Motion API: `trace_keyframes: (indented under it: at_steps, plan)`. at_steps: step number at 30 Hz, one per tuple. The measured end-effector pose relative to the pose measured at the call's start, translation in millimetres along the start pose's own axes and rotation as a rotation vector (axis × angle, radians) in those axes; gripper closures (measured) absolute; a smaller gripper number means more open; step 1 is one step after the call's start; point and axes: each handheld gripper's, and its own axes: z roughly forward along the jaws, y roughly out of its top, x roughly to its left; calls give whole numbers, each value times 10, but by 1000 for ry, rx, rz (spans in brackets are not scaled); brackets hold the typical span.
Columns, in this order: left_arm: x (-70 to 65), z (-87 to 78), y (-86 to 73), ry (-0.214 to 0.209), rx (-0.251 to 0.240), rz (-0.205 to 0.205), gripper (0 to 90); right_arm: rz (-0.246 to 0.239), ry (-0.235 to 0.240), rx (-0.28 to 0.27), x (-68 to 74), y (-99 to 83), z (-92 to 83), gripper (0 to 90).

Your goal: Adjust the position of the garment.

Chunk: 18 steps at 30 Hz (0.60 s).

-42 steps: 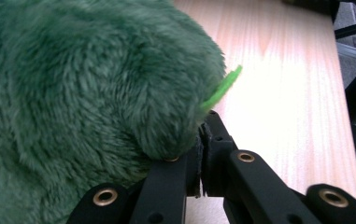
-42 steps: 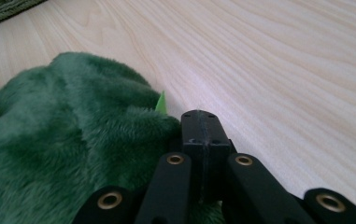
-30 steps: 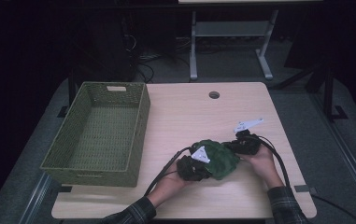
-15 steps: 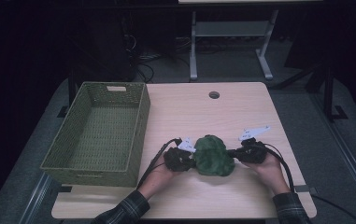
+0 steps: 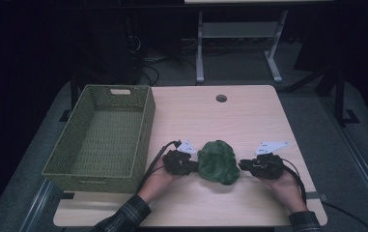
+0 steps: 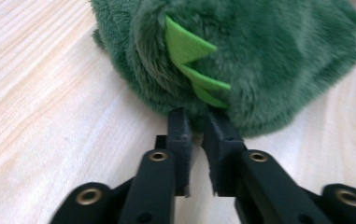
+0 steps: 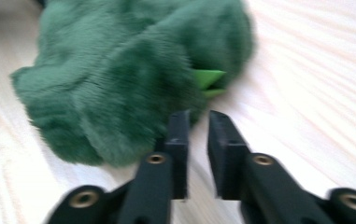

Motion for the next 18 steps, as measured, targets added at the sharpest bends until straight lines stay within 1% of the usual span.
trace_keyframes:
  at_steps: [1, 2, 4, 7, 8, 9, 10, 12, 13, 14, 16, 17, 18]
  plan:
    - [-14, -22, 3, -2, -5, -3, 741, 19, -5, -1, -20, -28, -31, 690]
    - [-26, -49, 9, -5, -9, 3, 707, 23, -13, 2, -39, -49, -53, 639]
    - [-51, -117, 31, -8, -6, 28, 641, 36, -45, -21, -76, -143, -109, 578]
    - [-86, -176, 70, -26, -15, 31, 528, 69, -69, 0, -119, -257, -147, 449]
    - [-83, -195, 82, -30, -5, 44, 487, 75, -78, 2, -129, -292, -153, 404]
    - [-93, -213, 102, -31, -14, 46, 450, 80, -87, 7, -134, -316, -158, 359]
    - [-91, -236, 120, -26, -14, 57, 418, 88, -102, 13, -142, -349, -160, 318]
    - [-86, -266, 162, -34, -34, 53, 368, 91, -130, 26, -153, -386, -156, 224]
    - [-78, -280, 186, -30, -39, 62, 347, 107, -138, 37, -163, -410, -146, 179]
    - [-72, -292, 209, -26, -43, 67, 331, 114, -143, 31, -169, -422, -145, 148]
    - [-57, -307, 252, -30, -49, 74, 309, 126, -164, 29, -173, -430, -144, 131]
    - [-52, -306, 277, -32, -60, 73, 289, 124, -170, 27, -175, -434, -141, 118]
    - [-41, -302, 312, -33, -65, 82, 275, 122, -174, 26, -178, -437, -135, 94]
